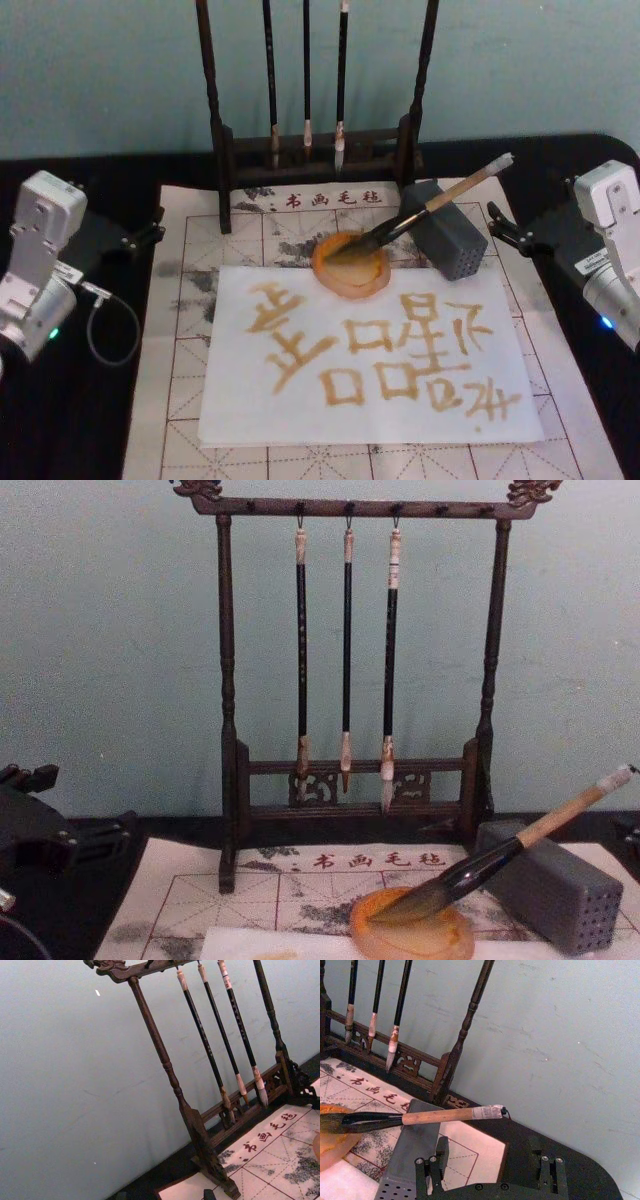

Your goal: Pick up the brush from the inkstone, write on the paper, then place the brush back to its original position.

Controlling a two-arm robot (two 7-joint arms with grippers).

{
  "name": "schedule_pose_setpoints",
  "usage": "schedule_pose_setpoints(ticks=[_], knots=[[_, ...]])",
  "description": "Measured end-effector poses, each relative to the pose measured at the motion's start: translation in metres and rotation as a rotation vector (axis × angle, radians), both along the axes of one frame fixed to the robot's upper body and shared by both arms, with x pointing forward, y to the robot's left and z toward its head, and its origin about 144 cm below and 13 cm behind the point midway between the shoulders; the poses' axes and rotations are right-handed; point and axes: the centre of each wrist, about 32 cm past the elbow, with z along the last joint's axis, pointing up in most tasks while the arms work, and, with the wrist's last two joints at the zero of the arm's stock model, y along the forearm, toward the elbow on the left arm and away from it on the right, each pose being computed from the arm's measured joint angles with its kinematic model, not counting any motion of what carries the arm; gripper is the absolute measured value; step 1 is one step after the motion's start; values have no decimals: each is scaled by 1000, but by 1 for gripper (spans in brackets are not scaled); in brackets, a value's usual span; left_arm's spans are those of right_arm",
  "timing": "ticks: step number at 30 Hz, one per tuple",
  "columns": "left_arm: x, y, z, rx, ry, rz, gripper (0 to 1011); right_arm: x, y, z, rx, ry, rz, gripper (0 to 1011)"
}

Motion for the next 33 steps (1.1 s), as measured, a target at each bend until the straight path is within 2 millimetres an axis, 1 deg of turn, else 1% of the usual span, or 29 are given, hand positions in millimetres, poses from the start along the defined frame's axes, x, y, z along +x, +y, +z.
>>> schedule_pose_setpoints(ticks=[33], knots=[[0,0,0,0,0,0,1001,0,0,0,0,0,0,1000]])
